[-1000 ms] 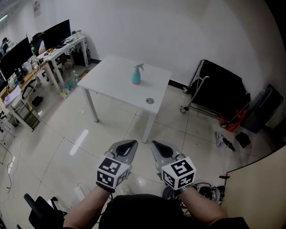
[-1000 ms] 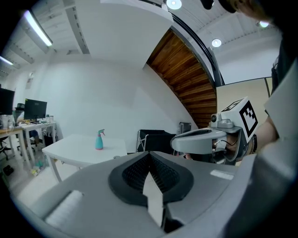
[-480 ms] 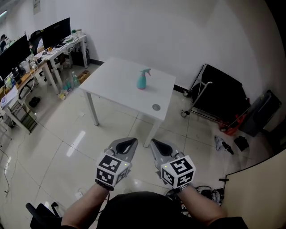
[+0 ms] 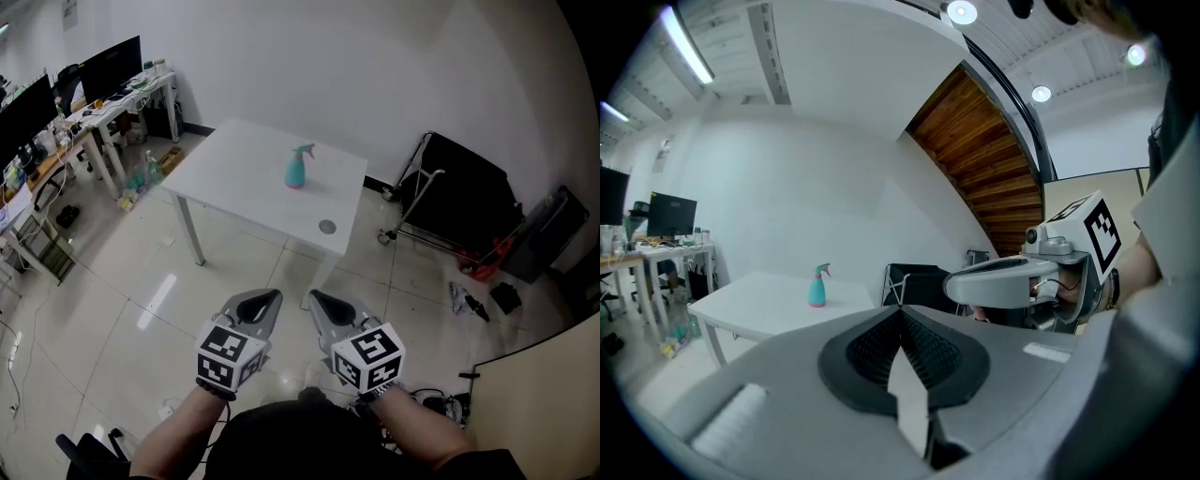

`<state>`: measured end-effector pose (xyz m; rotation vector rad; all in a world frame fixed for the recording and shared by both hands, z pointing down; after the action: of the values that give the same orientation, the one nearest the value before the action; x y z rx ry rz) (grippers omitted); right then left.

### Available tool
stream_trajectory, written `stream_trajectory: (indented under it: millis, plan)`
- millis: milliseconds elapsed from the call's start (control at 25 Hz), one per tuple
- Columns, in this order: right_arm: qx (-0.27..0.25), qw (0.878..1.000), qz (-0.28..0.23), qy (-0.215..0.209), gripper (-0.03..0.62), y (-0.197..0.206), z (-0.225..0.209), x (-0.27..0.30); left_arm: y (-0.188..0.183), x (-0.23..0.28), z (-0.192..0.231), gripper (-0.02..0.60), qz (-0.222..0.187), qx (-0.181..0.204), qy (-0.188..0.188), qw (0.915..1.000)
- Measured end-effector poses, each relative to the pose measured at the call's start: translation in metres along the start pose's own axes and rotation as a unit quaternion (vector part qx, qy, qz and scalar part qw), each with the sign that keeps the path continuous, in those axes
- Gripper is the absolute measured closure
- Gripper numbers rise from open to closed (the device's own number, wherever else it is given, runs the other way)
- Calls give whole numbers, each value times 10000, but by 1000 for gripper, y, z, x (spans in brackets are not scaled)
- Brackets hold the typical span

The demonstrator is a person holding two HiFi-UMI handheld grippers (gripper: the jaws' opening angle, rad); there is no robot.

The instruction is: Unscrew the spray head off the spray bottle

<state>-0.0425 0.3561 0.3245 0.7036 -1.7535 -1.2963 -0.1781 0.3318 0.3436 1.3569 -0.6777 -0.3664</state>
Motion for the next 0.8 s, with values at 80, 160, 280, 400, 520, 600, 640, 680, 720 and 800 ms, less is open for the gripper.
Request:
stream_trajectory:
  millis: [80, 160, 280, 400, 520, 600, 640, 680, 720, 800]
  plan:
    - [3, 10000, -14, -17, 603, -2, -7, 3, -2, 6, 2, 565, -1, 6, -21, 10000]
    - [39, 10000, -18, -29, 604, -2, -15, 7, -3, 14, 5, 565, 23, 24, -34, 10000]
    - [108, 9999, -35, -69, 604, -1, -28, 13, -5, 26, 7, 565, 95, 26, -49, 9999]
    - [144, 9998, -41, -156, 604, -1, -44, 20, -7, 42, 10, 565, 152, 49, -131, 9998]
    - [184, 9996, -37, -228, 603, -4, -67, 26, -12, 65, 11, 565, 228, 64, -180, 9996]
    - [208, 9994, -47, -264, 604, -8, -85, 30, -18, 82, 11, 565, 268, 95, -202, 9994]
    - [220, 9993, -50, -283, 603, -10, -94, 32, -21, 91, 12, 565, 279, 113, -225, 9993]
    - [232, 9992, -52, -308, 604, -12, -103, 34, -24, 99, 13, 565, 286, 127, -252, 9992]
    - [244, 9991, -54, -338, 604, -14, -111, 36, -27, 107, 13, 565, 295, 135, -280, 9991]
    - [266, 9988, -60, -403, 604, -16, -127, 38, -32, 122, 13, 565, 323, 138, -338, 9988]
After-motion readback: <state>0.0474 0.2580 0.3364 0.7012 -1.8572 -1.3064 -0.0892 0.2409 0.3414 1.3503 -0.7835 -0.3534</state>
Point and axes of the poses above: the fingertips, and each gripper's own axes: x forward along the fingers, z to its left, y out of its underside, the point moved 7 cm from there along -x, backward along the fingers, and after that the axes turned 5 degrees about x, right-handed, at the moved point
